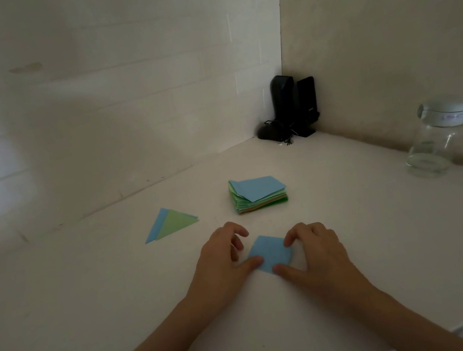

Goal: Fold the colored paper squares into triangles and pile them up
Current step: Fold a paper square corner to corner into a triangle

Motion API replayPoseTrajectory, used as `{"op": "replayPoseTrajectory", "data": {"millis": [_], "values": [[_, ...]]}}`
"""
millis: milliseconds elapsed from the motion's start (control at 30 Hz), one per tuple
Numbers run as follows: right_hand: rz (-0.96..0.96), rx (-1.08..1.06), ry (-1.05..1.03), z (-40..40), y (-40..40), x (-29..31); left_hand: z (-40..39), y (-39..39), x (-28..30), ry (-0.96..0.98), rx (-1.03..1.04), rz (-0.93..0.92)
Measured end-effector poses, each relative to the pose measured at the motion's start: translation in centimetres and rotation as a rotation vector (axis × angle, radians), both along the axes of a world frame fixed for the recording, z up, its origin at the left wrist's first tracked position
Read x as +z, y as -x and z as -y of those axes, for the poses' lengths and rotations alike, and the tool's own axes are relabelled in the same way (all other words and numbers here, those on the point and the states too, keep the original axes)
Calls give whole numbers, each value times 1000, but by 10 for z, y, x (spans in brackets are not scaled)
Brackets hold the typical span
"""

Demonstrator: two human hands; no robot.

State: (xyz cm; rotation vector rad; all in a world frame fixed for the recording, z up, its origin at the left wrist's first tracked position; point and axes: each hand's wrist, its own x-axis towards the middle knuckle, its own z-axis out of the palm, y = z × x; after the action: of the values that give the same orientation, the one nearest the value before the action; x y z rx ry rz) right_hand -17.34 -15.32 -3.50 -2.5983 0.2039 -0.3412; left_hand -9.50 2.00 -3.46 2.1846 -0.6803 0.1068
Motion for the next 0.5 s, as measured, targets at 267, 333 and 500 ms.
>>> {"op": "replayPoseTrajectory", "data": {"millis": [267,333,500], "values": [[-128,181,-227,20,-14,12,-1,1,-4,-216,-175,287],[-39,234,-114,24,-16,12,2,4,-3,-277,-204,398],[-21,278,120,25,-31,15,4,17,5,-405,-172,478]]}}
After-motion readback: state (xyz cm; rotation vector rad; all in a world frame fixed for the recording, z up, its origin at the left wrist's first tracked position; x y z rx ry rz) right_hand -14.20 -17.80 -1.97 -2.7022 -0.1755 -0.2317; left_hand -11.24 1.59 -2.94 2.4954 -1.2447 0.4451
